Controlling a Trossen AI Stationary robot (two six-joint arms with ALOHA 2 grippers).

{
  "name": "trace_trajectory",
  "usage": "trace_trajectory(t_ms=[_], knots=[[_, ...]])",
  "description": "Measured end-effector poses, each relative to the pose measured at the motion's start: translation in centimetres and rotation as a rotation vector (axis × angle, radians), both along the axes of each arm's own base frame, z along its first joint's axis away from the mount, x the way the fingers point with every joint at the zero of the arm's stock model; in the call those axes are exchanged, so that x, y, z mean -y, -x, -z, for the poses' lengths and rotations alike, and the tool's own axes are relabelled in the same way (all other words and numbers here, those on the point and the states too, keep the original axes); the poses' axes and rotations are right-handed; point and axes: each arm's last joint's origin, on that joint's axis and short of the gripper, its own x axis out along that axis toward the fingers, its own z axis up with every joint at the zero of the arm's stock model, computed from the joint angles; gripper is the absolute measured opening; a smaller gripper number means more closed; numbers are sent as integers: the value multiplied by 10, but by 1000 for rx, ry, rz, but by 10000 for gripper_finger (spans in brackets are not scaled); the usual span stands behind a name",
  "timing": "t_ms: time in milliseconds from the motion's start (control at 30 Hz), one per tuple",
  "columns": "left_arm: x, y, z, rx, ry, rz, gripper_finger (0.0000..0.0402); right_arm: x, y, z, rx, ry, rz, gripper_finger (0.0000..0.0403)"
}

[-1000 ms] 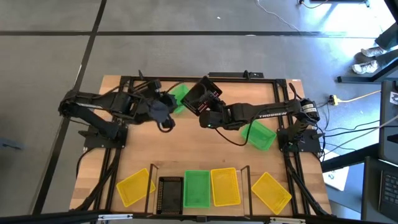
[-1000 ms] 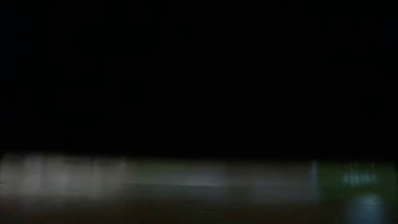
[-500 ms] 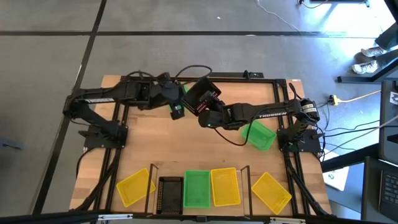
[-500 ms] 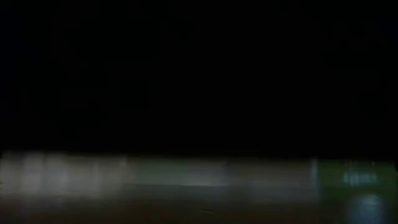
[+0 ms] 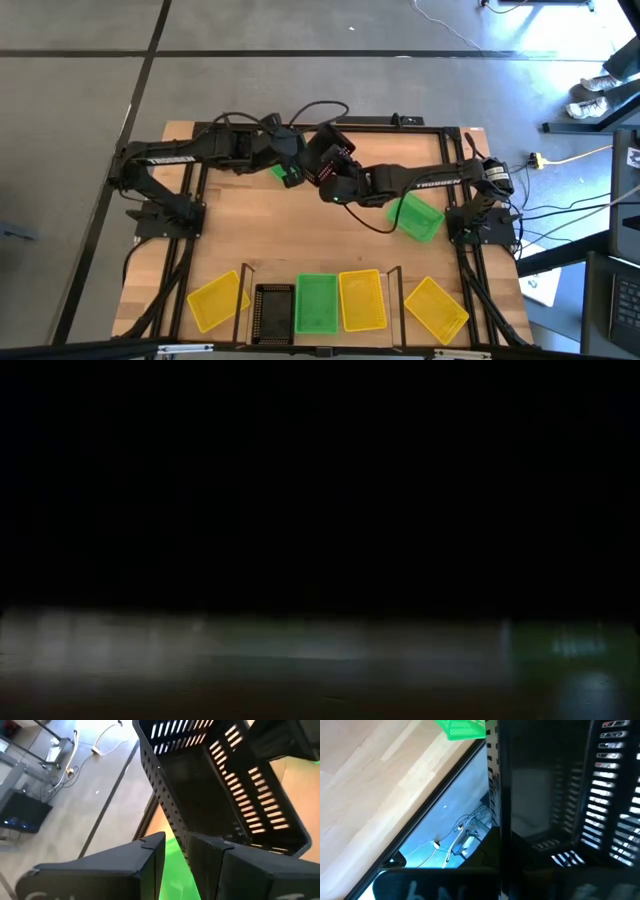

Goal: Stack baskets on shelf by color
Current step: Stack the top right black basket on top of the black basket on the shelf

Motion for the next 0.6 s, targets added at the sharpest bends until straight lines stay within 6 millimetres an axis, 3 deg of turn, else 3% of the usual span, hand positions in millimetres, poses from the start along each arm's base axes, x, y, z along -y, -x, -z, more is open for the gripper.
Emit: trace_trajectory(t_ms=[300,600], knots=[[7,14,-17,90,12,17,71,4,-1,-1,16,-2,13,0],[10,15,-18,97,22,29,71,5,-1,-1,15,-3,15,0]])
